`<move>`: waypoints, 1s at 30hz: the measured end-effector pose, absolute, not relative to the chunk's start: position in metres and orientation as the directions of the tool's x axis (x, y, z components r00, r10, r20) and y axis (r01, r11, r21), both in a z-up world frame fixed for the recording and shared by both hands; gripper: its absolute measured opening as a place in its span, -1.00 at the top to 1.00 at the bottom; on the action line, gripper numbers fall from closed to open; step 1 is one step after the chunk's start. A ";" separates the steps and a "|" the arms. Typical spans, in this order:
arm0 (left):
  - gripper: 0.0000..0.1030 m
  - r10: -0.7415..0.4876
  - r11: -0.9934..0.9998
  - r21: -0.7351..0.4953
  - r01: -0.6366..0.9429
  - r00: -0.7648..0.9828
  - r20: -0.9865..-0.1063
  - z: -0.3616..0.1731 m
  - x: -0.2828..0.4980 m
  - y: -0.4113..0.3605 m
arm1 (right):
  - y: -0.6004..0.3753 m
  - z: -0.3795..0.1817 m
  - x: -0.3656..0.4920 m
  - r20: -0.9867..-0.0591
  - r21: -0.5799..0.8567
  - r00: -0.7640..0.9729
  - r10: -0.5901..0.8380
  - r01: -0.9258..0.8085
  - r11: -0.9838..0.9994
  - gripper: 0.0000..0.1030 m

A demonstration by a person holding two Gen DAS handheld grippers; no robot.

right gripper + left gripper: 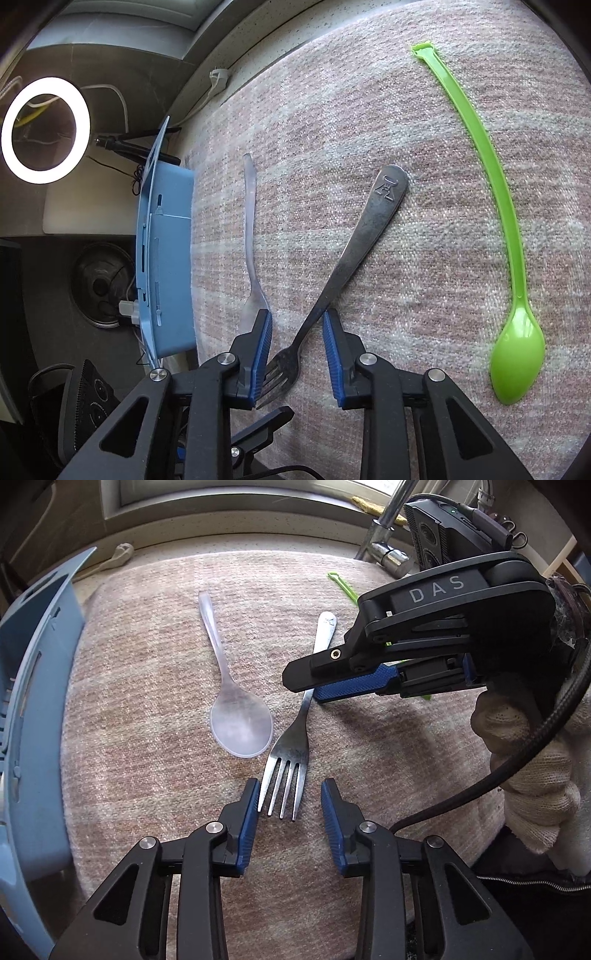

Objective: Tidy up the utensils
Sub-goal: 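Close the left tool on the steel fork, then lift the fork with the left tool and carry it over the basket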

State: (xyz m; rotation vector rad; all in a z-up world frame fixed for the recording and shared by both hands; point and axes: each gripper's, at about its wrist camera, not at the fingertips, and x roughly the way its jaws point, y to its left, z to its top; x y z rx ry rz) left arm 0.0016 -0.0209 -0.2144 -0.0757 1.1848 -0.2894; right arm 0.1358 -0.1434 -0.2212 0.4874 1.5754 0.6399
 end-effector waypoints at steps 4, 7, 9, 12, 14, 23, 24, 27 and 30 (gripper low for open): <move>0.46 -0.248 0.961 -0.185 0.207 0.338 -0.908 -0.216 0.013 -0.033 | -0.139 -0.220 0.136 -0.765 0.643 -0.103 0.635 -0.065 0.763 0.52; 0.50 -0.228 0.960 -0.154 0.233 0.336 -0.914 -0.214 0.016 -0.040 | -0.135 -0.219 0.137 -0.779 0.626 -0.103 0.619 -0.077 0.776 0.58; 0.57 -0.223 0.959 -0.144 0.243 0.335 -0.916 -0.213 0.018 -0.043 | -0.132 -0.219 0.137 -0.789 0.614 -0.101 0.606 -0.090 0.784 0.63; 0.58 -0.228 0.958 -0.150 0.244 0.336 -0.914 -0.213 0.020 -0.045 | -0.131 -0.220 0.137 -0.799 0.601 -0.099 0.594 -0.088 0.794 0.75; 0.58 -0.231 0.958 -0.152 0.243 0.340 -0.912 -0.213 0.019 -0.044 | -0.131 -0.221 0.137 -0.801 0.599 -0.100 0.591 -0.087 0.796 0.78; 0.58 -0.246 0.958 -0.172 0.229 0.350 -0.904 -0.213 -0.004 -0.025 | -0.132 -0.220 0.138 -0.799 0.601 -0.099 0.593 -0.079 0.796 0.81; 0.58 -0.251 0.958 -0.180 0.224 0.352 -0.902 -0.213 -0.004 -0.024 | -0.134 -0.220 0.138 -0.795 0.605 -0.100 0.598 -0.069 0.793 0.81; 0.58 -0.271 0.956 -0.206 0.209 0.360 -0.893 -0.214 -0.005 -0.017 | -0.139 -0.221 0.139 -0.785 0.618 -0.100 0.612 -0.043 0.785 0.83; 0.58 -0.277 0.955 -0.215 0.202 0.366 -0.888 -0.214 -0.007 -0.015 | -0.143 -0.220 0.139 -0.777 0.626 -0.102 0.621 -0.026 0.779 0.84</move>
